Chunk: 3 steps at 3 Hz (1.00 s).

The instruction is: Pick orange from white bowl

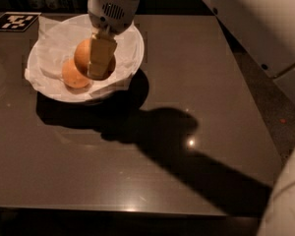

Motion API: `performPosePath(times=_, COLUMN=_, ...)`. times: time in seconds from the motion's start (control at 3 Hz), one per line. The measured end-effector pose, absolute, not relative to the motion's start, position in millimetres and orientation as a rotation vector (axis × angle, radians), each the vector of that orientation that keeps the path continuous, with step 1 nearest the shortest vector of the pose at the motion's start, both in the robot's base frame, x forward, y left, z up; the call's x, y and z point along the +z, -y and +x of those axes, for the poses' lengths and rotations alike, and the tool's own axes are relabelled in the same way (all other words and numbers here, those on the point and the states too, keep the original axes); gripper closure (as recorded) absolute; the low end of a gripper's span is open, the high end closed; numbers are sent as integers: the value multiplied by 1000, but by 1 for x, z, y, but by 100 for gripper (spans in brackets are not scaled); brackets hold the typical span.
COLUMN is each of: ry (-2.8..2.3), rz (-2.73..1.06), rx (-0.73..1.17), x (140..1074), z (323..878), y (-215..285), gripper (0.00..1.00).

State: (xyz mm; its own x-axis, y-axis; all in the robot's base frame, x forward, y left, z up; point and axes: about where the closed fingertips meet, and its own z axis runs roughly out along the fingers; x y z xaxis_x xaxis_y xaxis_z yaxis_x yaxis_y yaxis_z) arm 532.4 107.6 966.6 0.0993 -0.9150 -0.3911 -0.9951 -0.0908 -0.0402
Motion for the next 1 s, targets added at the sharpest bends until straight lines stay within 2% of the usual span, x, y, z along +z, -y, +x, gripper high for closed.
performPosePath(times=1.0, ry=-1875, rz=-2050, rx=419, x=976, z=471, y=-63, gripper=100)
